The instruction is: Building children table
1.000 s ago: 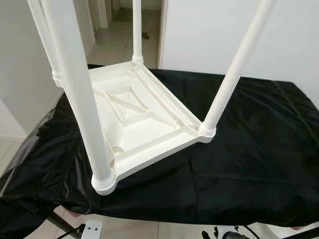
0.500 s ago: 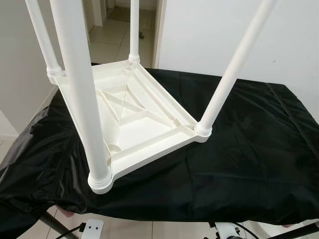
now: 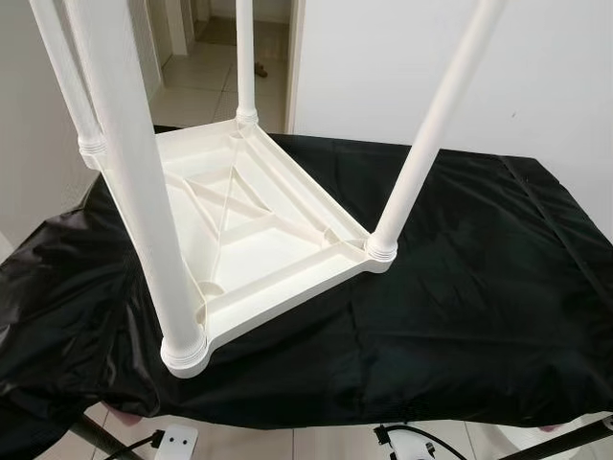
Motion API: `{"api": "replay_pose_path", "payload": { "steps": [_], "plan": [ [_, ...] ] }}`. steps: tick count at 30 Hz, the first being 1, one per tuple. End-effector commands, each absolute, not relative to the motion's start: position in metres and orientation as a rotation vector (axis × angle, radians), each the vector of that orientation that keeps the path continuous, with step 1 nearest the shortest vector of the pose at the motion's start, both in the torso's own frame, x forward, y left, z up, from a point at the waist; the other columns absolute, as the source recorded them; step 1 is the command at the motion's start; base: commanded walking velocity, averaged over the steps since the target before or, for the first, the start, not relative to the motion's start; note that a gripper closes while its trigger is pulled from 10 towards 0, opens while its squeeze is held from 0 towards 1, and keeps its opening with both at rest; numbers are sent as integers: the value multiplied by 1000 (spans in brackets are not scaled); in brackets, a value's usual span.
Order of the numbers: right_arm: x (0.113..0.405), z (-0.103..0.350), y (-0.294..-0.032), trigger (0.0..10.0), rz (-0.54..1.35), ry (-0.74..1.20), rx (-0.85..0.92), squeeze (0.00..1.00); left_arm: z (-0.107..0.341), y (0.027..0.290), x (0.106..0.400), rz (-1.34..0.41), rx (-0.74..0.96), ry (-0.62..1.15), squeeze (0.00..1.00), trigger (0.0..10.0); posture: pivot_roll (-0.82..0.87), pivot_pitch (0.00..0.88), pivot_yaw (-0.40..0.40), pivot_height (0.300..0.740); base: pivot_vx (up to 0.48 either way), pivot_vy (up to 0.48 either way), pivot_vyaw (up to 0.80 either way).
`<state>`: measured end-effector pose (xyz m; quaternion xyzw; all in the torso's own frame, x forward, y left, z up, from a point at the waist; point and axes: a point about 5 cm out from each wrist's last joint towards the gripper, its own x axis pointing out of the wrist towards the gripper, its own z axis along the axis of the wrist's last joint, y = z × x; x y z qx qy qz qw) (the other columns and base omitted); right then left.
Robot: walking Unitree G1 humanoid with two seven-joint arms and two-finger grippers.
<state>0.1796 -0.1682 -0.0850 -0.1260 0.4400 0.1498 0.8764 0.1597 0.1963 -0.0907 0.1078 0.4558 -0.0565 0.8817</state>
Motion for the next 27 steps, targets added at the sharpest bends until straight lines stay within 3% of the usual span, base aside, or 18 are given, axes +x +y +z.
{"api": "replay_pose_path", "payload": {
  "steps": [1,14,16,18,27],
  "plan": [
    [174,-88,-168,10000,293,948,-245,0,-97,195,146,-183,209,1017,0,10000,75,0,-18,740,0,0,0],
    [168,-91,-169,10000,269,966,-230,0,-96,196,147,-201,243,1011,0,10000,65,0,3,740,0,0,0],
    [165,-92,-173,10000,248,973,-226,0,-92,174,162,-210,229,950,0,10000,70,0,-7,740,0,0,0],
    [165,-92,-175,10000,235,973,-223,0,-92,170,165,-196,219,942,0,10000,71,0,-10,740,0,0,0],
    [173,-87,-185,10000,170,953,-198,0,-94,182,159,-129,200,987,0,10000,75,0,-13,740,0,0,0]
  ]
}}
